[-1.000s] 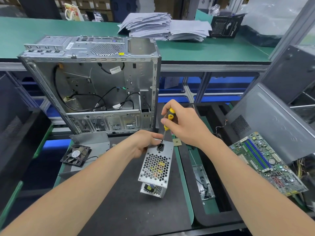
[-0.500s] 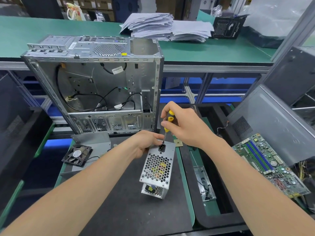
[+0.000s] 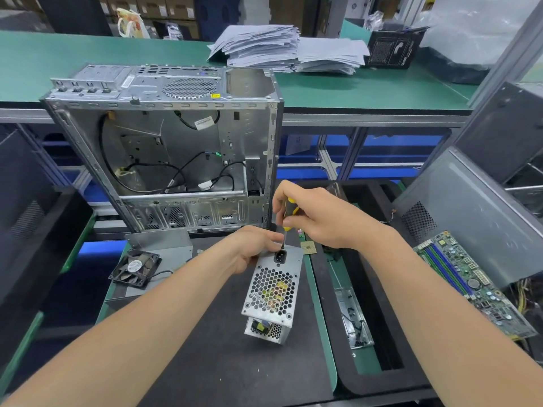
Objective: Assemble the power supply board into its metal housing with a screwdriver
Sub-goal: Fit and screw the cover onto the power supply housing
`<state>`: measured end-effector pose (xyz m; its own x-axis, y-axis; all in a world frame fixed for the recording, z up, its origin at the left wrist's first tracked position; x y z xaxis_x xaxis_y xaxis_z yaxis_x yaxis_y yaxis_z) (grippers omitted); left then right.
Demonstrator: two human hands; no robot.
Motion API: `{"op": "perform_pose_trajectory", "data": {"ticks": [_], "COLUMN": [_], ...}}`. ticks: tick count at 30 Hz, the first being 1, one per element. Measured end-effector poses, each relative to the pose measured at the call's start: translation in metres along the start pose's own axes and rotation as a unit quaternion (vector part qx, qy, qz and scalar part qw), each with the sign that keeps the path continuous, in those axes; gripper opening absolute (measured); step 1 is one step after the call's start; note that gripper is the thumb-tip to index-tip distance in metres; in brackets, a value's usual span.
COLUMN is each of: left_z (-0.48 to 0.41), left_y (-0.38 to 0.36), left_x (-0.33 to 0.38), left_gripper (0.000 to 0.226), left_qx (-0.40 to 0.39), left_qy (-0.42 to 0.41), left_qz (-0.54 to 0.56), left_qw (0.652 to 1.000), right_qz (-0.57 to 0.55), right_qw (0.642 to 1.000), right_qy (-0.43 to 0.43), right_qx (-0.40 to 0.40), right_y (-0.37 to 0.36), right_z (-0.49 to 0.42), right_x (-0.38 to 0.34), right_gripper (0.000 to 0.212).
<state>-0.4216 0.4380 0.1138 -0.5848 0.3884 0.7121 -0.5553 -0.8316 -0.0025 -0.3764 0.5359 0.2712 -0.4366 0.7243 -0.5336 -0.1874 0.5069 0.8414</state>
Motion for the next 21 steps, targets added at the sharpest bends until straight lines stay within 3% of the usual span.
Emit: {"op": "perform_pose_trajectory", "data": {"ticks": [3,8,12,15,18,21], "left_z": [0.001,-0.001,0.000,-0.001,-0.001,-0.002], "left_y": [0.000,0.001,-0.001,0.001,0.003,0.003], "left_x": [0.001,-0.002,-0.001,0.000,0.001,0.002], "left_gripper": [0.024,0.024,0.027,0.023,0.020,0.019], "left_qx": [0.001,0.002,-0.009,0.004,0.017,0.019], "left_qy": [-0.002,0.002,0.001,-0.014,-0.024,-0.025], "left_qz": [-0.002,-0.003,-0.016,-0.033,-0.044,-0.043], "left_qw": [1.000,1.000,1.000,0.999,0.999,0.999], "right_qz": [0.061,0.151,0.133,-0.015,-0.123,-0.163], "right_qw": [0.997,0.972,0.966,0.988,0.990,0.986], "right_qy": [0.004,-0.036,-0.040,0.023,0.068,0.039], "right_qx": [0.051,0.179,0.220,0.150,0.016,-0.011], "right_y": [0.006,0.013,0.015,0.015,0.010,0.007], "right_z": [-0.004,0.000,0.002,0.002,0.003,0.003], "right_x": [-0.004,-0.008,-0.008,-0.007,-0.009,-0.001], "right_gripper": [0.023,0.048,0.034,0.011,0.022,0.022]}}
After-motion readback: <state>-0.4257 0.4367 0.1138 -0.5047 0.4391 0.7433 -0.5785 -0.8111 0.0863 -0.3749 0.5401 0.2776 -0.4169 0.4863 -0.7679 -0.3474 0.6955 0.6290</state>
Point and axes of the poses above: each hand's wrist, its own z-axis away from the middle knuckle, its own y-axis out of the back of the hand, x = y × z, the point moved 9 cm from there along -z, towards the middle knuckle, and after that the axes turned 8 degrees about y, right-handed, at the moved point
